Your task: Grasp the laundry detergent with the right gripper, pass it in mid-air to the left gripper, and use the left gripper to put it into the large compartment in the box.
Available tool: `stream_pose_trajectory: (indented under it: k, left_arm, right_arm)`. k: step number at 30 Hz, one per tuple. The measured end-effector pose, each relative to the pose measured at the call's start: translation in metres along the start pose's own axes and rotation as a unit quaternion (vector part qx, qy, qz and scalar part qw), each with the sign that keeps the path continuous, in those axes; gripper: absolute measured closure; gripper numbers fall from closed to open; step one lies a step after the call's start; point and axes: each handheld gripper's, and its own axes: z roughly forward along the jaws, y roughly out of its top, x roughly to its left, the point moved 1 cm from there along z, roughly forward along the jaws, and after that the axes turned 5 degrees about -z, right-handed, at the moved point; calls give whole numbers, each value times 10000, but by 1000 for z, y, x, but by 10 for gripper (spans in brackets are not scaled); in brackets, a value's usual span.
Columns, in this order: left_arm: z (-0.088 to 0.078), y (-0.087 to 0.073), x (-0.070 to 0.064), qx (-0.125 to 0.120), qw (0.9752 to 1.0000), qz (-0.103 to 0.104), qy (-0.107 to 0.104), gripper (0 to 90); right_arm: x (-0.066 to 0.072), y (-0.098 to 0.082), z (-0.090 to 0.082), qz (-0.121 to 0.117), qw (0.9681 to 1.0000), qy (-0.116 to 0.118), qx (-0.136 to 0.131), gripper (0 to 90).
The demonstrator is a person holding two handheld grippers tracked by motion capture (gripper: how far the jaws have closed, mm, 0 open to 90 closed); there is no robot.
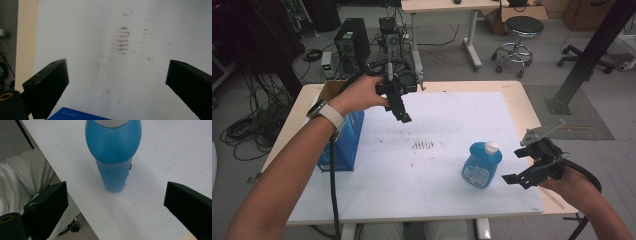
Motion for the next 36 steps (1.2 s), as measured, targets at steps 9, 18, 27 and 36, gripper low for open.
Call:
stream_pose_trajectory:
  k: [9,18,27,36]
  left_arm:
    - [0,3,-1,-63,10000,12,-6,52]
    - [-2,3,-2,-83,10000,3,-3,52]
    - [-2,3,-4,-62,10000,13,2,52]
    - [-2,3,-4,-43,10000,6,-11,53]
  right_arm:
    - [1,-10,4,49,9993,-43,-361,52]
    - [3,-17,10,44,9967,-122,-797,52]
    - [1,-26,18,85,9924,-224,-1204,52]
    - [0,-33,28,107,9888,-310,-1456,51]
